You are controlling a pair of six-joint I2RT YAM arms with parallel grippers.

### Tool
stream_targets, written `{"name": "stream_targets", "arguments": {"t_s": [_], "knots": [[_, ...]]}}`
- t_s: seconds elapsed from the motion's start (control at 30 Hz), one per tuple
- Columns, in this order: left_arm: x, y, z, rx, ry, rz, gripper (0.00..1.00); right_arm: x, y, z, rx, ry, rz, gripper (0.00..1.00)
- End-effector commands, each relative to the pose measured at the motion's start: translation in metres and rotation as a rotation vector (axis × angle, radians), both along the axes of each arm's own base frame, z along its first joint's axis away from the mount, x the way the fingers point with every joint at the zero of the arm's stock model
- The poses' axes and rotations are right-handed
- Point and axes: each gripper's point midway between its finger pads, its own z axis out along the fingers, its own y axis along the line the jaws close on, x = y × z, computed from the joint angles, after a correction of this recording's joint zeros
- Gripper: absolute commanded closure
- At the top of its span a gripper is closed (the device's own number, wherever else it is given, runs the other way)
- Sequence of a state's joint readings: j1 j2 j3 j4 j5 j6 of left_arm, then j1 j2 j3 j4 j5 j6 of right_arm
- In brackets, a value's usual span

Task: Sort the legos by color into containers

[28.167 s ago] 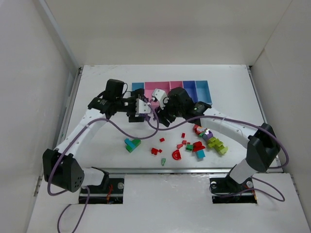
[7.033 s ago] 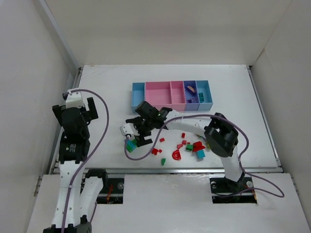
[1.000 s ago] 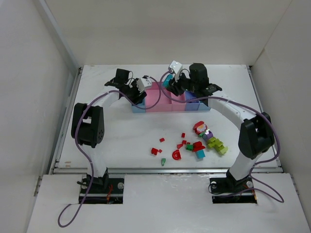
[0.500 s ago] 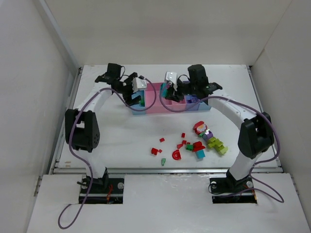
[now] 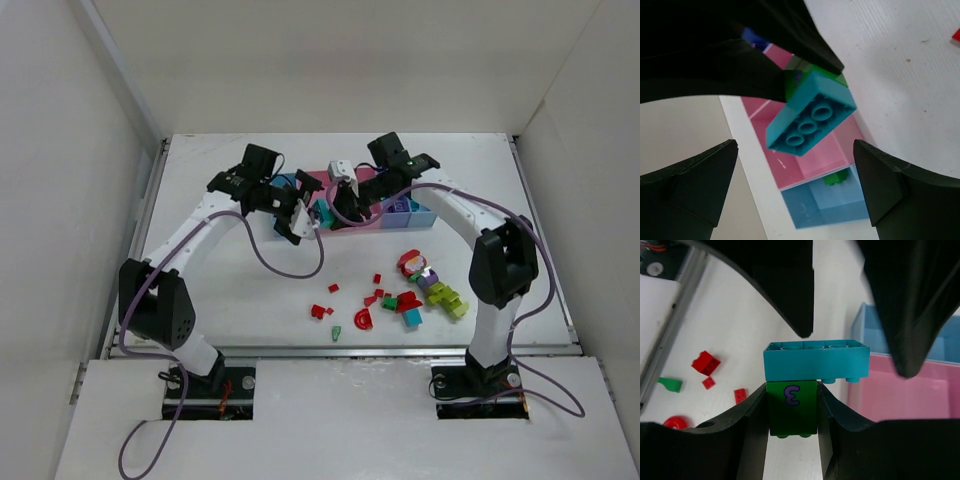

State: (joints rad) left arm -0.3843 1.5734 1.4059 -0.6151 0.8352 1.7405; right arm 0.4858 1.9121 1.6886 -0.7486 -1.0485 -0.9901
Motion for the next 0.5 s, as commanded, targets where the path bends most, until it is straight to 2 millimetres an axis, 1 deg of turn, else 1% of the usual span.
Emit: {"name": "stream_targets", "arguments": {"t_s": [0.0, 0.03, 0.07, 0.1, 0.2, 0.23, 0.27, 0.3, 0.37, 0.4, 0.43, 0.47], "knots": [[-0.005, -0.004, 0.0, 0.037, -0.148, -0.056, 0.0, -0.021, 0.008, 0.034, 0.11, 0.014, 0.099, 1.0], [0.003, -0.005, 0.011, 0.019, -0.223, -0.043, 0.0, -0.023, 0.009, 0.037, 0.122, 0.021, 0.109, 1.0], [-0.001, -0.008, 0.0, 0.044, -0.231, -0.045, 0.0, -0.025, 0.009, 0.035, 0.126, 0.033, 0.114, 1.0], [0.001, -0.007, -0.004, 0.053, -0.253, -0.046, 0.0, -0.029, 0.009, 0.037, 0.137, 0.049, 0.124, 1.0], [0.0, -0.016, 0.004, 0.039, -0.297, -0.059, 0.06, -0.031, 0.01, 0.04, 0.154, 0.057, 0.136, 1.0], [-0.001, -0.015, 0.004, 0.035, -0.28, -0.048, 0.1, -0.035, 0.013, 0.04, 0.153, 0.058, 0.146, 1.0], [-0.001, -0.015, 0.003, 0.033, -0.272, -0.042, 0.19, -0.035, 0.013, 0.04, 0.153, 0.058, 0.146, 1.0], [0.0, -0.017, 0.007, 0.034, -0.278, -0.038, 0.25, -0.038, 0.015, 0.04, 0.153, 0.059, 0.156, 1.0], [0.001, -0.016, 0.006, 0.039, -0.271, -0.024, 0.38, -0.039, 0.015, 0.039, 0.149, 0.067, 0.155, 1.0], [0.001, -0.016, 0.006, 0.037, -0.264, -0.019, 0.46, -0.039, 0.015, 0.039, 0.149, 0.067, 0.155, 1.0], [0.003, -0.015, 0.007, 0.036, -0.27, -0.006, 0.65, -0.038, 0.015, 0.038, 0.142, 0.064, 0.15, 1.0], [0.003, -0.015, 0.007, 0.034, -0.262, -0.001, 0.73, -0.038, 0.015, 0.038, 0.142, 0.064, 0.15, 1.0]]}}
